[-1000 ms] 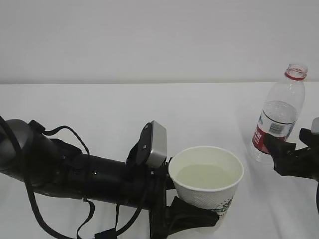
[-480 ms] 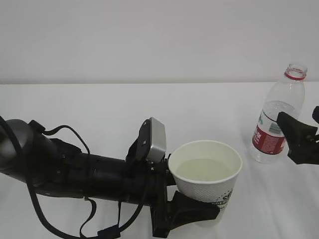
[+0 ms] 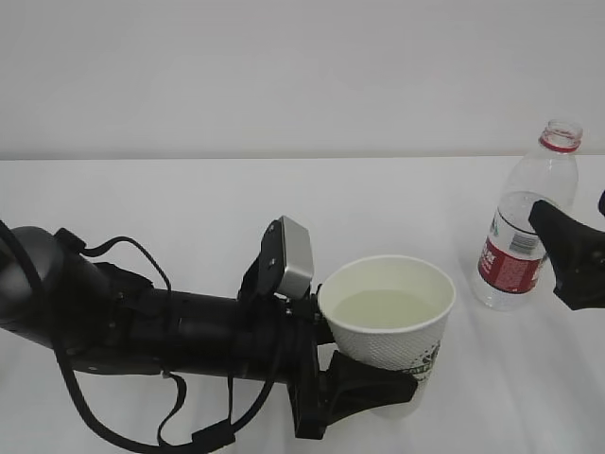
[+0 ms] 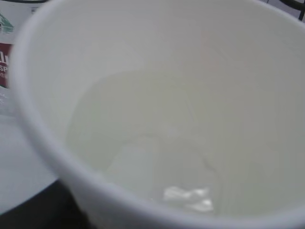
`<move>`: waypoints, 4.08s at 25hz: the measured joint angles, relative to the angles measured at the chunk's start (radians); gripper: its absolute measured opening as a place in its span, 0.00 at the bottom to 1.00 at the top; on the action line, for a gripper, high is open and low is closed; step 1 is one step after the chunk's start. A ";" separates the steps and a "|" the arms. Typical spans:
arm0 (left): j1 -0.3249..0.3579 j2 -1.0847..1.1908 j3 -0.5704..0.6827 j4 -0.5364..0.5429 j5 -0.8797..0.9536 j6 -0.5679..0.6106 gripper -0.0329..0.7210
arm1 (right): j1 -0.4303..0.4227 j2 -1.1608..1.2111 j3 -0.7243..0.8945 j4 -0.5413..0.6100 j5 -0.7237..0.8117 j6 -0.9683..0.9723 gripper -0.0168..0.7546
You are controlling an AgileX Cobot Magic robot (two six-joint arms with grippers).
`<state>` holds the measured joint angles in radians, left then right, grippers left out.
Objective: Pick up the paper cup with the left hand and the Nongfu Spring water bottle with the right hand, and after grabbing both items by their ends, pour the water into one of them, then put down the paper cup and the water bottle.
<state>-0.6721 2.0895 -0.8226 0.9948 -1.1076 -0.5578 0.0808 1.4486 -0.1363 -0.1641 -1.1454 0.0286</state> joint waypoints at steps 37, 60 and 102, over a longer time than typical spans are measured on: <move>0.181 0.000 0.000 -0.170 0.000 0.000 0.71 | 0.000 -0.002 0.002 -0.005 0.000 0.019 0.78; 0.272 0.000 0.102 -0.225 0.000 0.079 0.71 | 0.000 -0.002 0.002 -0.023 0.000 0.020 0.77; 0.549 0.000 0.102 -0.456 0.000 0.294 0.70 | 0.000 -0.002 0.002 -0.030 0.000 0.020 0.76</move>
<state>-0.1232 2.0895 -0.7202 0.5390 -1.1076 -0.2635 0.0808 1.4469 -0.1346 -0.1941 -1.1454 0.0482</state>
